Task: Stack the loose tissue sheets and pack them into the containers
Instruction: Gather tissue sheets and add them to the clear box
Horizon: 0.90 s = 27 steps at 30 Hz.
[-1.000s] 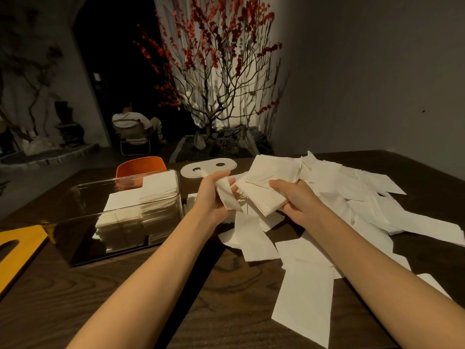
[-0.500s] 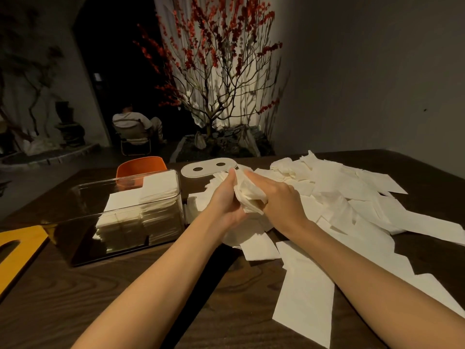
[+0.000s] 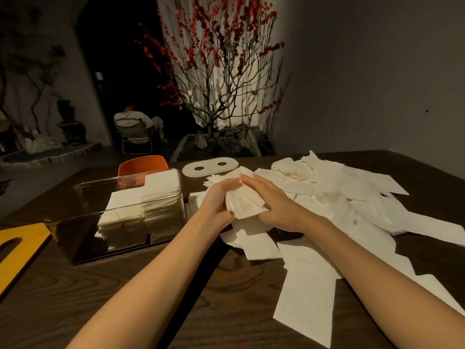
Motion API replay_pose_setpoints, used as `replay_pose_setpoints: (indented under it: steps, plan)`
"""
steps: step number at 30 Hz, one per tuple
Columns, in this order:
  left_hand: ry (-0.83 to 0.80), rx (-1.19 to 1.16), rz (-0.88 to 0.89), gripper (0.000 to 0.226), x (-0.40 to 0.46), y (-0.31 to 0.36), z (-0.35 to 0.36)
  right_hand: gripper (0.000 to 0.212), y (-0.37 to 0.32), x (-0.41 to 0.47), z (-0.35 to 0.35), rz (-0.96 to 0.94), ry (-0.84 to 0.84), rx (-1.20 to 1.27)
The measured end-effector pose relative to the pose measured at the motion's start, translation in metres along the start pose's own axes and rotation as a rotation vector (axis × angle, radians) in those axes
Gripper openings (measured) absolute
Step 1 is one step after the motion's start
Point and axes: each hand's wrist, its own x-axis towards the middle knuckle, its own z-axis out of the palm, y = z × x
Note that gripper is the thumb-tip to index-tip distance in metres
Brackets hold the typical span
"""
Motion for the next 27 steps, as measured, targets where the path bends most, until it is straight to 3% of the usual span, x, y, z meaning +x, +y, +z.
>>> replay_pose_setpoints:
  steps: [4, 7, 9, 12, 15, 16, 19, 25, 27]
  plan:
    - [-0.019, 0.055, -0.022, 0.013, -0.001, 0.000, -0.002, 0.074, -0.003, 0.002, -0.002, -0.045, -0.026, 0.115]
    - [0.000, 0.102, -0.021, 0.025, 0.000, 0.000, -0.003, 0.037, -0.001, 0.005, -0.002, -0.026, 0.139, 0.194]
    - [-0.032, 0.114, -0.031, 0.022, 0.000, 0.000, -0.003, 0.026, -0.001, 0.005, -0.005, 0.004, 0.263, 0.226]
    - [-0.079, 0.116, -0.053, 0.023, 0.004, 0.000, -0.006, 0.044, 0.001, 0.005, -0.008, 0.087, 0.318, 0.298]
    - [-0.090, 0.135, -0.053, 0.034, 0.009, 0.000, -0.008, 0.068, 0.004, 0.006, -0.010, 0.316, 0.242, 0.544]
    - [-0.100, 0.141, -0.049, 0.035, 0.010, -0.001, -0.008, 0.063, 0.006, 0.007, -0.010, 0.359, 0.204, 0.609]
    - [-0.137, 0.138, -0.035, 0.033, 0.009, -0.003, -0.006, 0.018, 0.008, 0.004, -0.011, 0.345, 0.185, 0.654]
    - [-0.213, 0.036, -0.086, 0.021, 0.005, -0.008, -0.003, 0.019, 0.006, 0.003, -0.017, 0.333, 0.281, 0.794]
    - [-0.229, 0.007, -0.112, 0.026, 0.004, -0.010, -0.004, 0.020, 0.005, 0.001, -0.018, 0.336, 0.275, 0.800]
